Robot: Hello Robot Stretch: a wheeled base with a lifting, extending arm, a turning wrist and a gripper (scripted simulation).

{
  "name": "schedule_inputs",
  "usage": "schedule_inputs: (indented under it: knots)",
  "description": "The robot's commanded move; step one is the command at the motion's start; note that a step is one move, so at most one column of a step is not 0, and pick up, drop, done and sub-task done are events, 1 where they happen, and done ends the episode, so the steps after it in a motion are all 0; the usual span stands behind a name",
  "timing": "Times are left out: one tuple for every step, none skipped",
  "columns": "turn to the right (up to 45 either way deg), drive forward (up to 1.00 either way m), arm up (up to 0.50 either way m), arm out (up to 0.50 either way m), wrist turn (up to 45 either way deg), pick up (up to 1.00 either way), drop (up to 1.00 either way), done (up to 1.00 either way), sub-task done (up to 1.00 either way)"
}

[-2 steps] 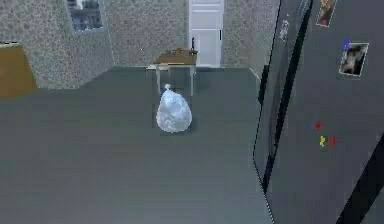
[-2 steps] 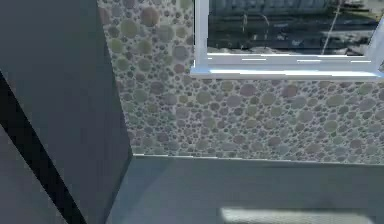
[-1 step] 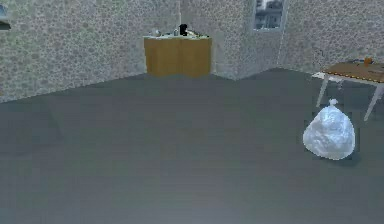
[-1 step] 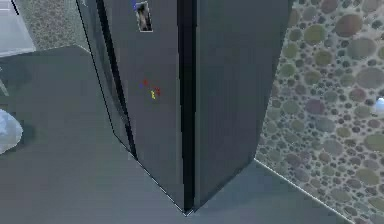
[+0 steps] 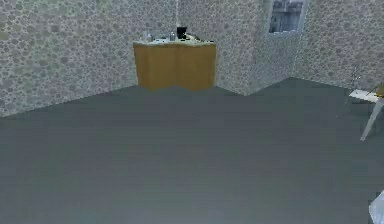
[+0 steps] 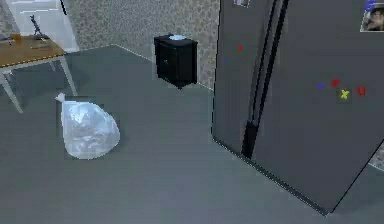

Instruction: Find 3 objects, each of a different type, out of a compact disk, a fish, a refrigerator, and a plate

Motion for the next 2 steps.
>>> schedule_inputs:
  knots:
    - [0.0,1.00,0.00,0.00,0.0,0.00,0.00,0.00,0.00]
    - [0.0,1.00,0.00,0.00,0.0,0.00,0.00,0.00,0.00]
